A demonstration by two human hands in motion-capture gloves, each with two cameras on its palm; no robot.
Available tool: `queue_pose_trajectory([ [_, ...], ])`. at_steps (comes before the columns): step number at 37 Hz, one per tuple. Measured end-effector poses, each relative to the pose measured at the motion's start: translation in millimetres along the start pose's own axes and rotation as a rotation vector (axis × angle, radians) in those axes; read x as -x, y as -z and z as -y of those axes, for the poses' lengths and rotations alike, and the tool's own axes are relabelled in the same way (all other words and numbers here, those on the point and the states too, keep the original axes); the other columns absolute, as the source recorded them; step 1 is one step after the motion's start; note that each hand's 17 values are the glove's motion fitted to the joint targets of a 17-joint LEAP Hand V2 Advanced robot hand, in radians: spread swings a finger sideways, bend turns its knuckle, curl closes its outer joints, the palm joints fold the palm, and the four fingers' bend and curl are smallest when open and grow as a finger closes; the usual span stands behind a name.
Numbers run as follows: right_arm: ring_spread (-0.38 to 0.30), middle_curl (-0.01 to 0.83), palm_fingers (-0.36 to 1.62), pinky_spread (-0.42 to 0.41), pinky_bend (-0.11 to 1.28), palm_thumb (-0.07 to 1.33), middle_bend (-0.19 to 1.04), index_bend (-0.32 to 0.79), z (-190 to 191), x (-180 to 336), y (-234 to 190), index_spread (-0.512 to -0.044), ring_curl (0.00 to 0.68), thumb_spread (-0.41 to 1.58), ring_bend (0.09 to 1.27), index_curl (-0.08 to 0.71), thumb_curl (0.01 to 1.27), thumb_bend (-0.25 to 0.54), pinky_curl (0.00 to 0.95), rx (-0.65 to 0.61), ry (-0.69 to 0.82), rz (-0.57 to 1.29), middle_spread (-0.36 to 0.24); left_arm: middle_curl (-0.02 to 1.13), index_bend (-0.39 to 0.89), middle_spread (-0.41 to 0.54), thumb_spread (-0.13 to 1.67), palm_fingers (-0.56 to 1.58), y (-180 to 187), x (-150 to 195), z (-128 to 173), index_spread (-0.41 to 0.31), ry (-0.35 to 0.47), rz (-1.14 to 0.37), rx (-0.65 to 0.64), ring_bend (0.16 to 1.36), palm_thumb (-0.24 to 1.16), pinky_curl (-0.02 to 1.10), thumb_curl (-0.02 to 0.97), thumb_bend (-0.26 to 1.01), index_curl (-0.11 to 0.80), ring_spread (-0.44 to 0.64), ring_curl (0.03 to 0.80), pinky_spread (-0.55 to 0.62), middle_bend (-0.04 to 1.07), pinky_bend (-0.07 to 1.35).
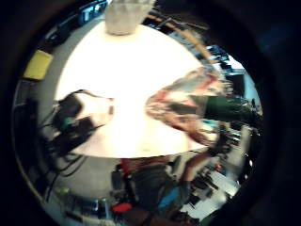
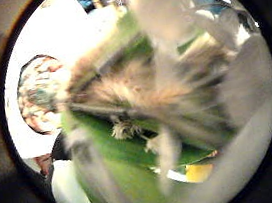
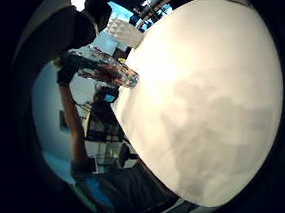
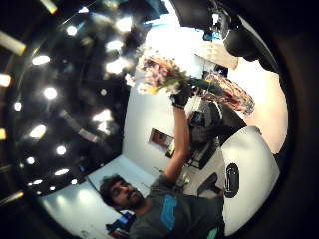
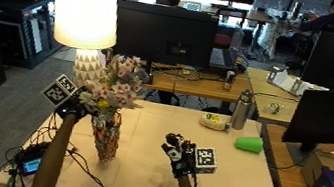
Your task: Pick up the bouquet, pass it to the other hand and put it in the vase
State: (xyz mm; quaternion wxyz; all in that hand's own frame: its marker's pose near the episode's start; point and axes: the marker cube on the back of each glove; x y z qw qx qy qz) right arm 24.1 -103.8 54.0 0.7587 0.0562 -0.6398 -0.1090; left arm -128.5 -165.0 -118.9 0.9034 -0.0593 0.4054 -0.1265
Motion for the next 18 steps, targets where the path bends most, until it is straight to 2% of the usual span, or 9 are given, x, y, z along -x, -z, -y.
queue_pose_trajectory([
  [2,-0.167,0.458,0.91,0.258,0.2,0.92,0.26,0.12,-0.4,1.3,1.3,-0.311,0.416,0.94,0.41,0.295,0.55,-0.022,0.354,-0.002,0.005,-0.001,-0.188,0.27,0.03,0.459,0.81,-0.22,2.5,15.8,2.0,0.158,0.064,0.053,0.019,0.7,0.77,0.49,0.376,-0.01,-0.007,0.44,0.348,0.43,0.14,0.83],
  [6,-0.167,0.459,0.91,0.258,0.19,0.92,0.26,0.12,-1.7,9.1,-0.1,-0.311,0.417,0.94,0.4,0.295,0.55,-0.022,0.353,-0.009,0.002,0.001,-0.187,0.27,0.07,0.478,0.81,-0.17,14.7,37.7,2.7,0.158,0.088,0.003,0.023,0.69,0.83,0.46,0.392,0.0,0.009,0.48,0.337,0.46,0.17,0.8],
  [12,-0.165,0.458,0.91,0.268,0.18,0.92,0.26,0.13,-2.8,12.9,-7.5,-0.31,0.416,0.94,0.4,0.298,0.54,-0.022,0.35,0.004,-0.018,-0.002,-0.183,0.27,0.07,0.482,0.83,-0.14,36.8,52.6,-5.0,0.154,0.041,-0.168,-0.067,0.69,0.85,0.43,0.396,-0.02,0.016,0.51,0.327,0.47,0.18,0.76],
  [18,-0.159,0.459,0.9,0.273,0.18,0.92,0.26,0.13,-2.0,11.8,-14.3,-0.31,0.417,0.94,0.39,0.301,0.54,-0.022,0.346,0.013,-0.031,-0.017,-0.181,0.28,0.08,0.444,0.87,-0.09,51.5,55.2,-17.4,0.126,-0.017,-0.303,-0.124,0.7,0.83,0.4,0.395,-0.03,0.028,0.5,0.321,0.47,0.21,0.72],
])
